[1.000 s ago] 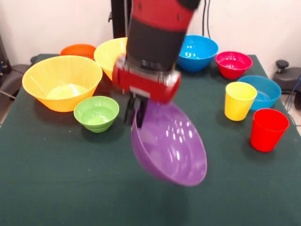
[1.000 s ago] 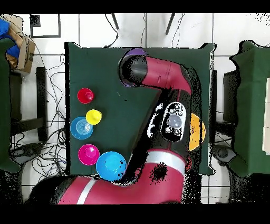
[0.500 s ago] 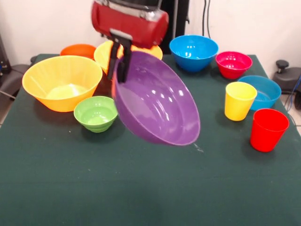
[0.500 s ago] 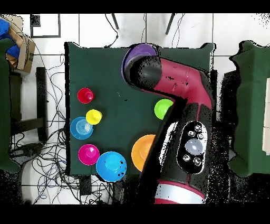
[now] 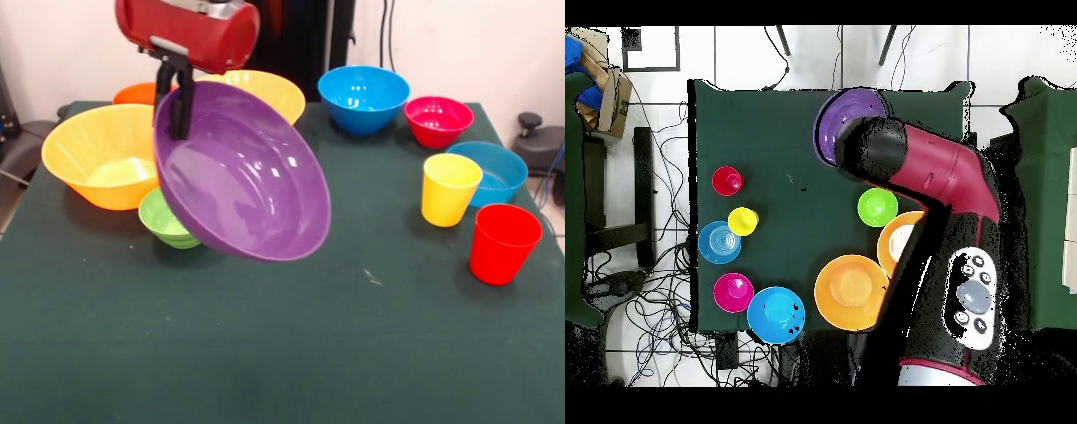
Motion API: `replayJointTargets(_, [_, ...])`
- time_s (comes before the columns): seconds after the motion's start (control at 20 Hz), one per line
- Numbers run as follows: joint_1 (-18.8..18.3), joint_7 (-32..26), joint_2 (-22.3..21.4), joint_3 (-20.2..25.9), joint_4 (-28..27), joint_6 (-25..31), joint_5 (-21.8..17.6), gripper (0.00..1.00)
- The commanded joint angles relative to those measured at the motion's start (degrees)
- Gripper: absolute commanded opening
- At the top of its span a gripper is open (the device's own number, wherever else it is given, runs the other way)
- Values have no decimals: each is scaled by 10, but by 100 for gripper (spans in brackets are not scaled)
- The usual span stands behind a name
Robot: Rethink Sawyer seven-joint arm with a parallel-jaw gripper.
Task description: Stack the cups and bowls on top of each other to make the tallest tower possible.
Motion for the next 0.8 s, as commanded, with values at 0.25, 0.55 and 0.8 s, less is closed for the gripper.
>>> replayJointTargets(0.25, [-64,-103,-62,83,188,-99,-100,0])
replayJointTargets(0.55, [-104,-112,-90,117,233,-117,-141,0])
replayJointTargets(0.8, [-121,-94,-102,136,249,-119,-170,0])
